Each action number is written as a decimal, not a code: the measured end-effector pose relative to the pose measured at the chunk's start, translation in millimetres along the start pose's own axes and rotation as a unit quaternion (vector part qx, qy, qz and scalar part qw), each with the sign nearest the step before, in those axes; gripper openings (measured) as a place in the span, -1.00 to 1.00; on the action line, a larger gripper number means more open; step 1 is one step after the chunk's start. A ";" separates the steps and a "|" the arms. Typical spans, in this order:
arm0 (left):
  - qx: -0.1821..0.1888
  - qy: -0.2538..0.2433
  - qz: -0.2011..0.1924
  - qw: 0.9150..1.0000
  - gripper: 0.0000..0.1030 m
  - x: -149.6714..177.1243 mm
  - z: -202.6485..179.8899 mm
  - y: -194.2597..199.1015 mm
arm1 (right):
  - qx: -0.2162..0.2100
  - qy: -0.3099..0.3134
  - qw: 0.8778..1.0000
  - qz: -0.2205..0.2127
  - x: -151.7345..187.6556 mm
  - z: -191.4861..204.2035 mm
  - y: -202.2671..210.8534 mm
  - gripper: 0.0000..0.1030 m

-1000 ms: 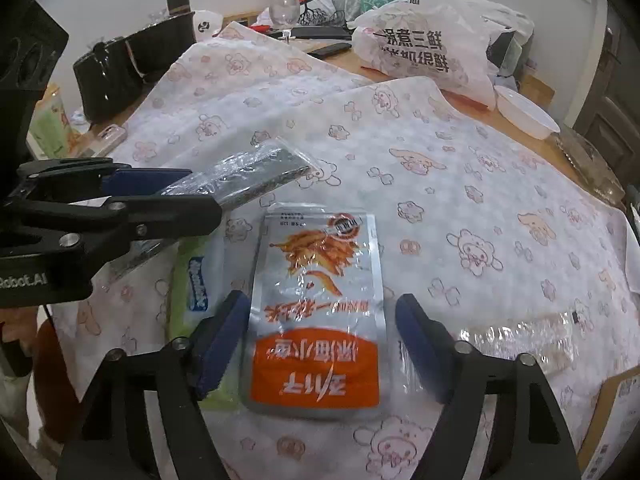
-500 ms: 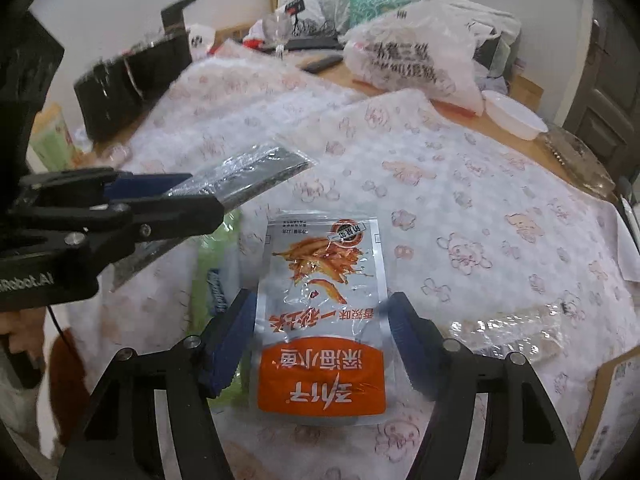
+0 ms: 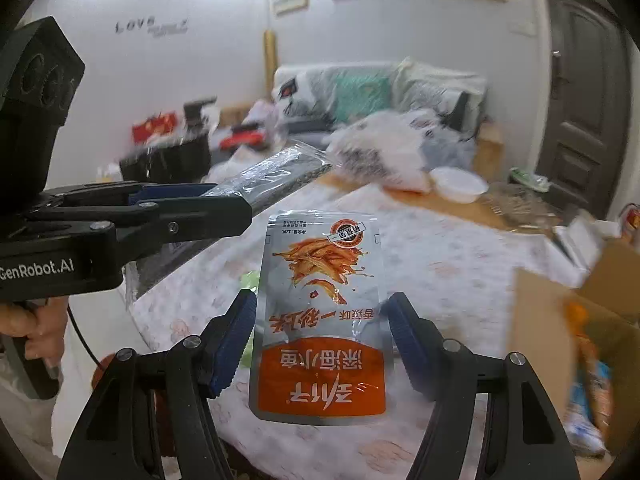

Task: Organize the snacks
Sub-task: 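Carry both snacks into the cardboard box and open both tools, then move both tools back over the green stick and grain bar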

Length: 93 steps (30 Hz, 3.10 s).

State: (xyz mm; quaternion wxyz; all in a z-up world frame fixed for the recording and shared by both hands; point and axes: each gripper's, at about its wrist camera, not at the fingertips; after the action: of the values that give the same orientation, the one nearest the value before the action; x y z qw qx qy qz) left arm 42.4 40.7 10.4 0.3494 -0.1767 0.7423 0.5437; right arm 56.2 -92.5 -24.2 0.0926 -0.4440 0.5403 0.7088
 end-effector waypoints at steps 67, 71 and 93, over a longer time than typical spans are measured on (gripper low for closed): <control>0.055 -0.072 0.066 0.994 0.13 -62.2 -144.1 -74.4 | 0.097 -0.086 0.991 -0.024 56.8 -131.0 93.6 0.57; 0.035 -0.048 0.052 0.997 0.15 -45.6 -101.5 -47.1 | 0.091 -0.058 0.994 -0.020 39.9 -92.9 83.8 0.57; -0.006 0.127 0.115 0.985 0.15 62.5 78.5 -80.0 | 0.005 -0.051 0.993 0.105 10.8 0.3 -65.5 0.56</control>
State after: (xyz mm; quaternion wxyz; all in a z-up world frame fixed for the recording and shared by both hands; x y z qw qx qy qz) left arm 76.1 93.4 -101.7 0.1862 -0.1596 0.7930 0.5577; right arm 89.8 -69.9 -76.9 0.0474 -0.3479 0.5821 0.7334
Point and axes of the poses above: each gripper's, at about its wrist camera, not at the fingertips, and y roughly against the way its jaws point, z to its left, x to its underside, and after that the axes turned 11 degrees about z, right-handed
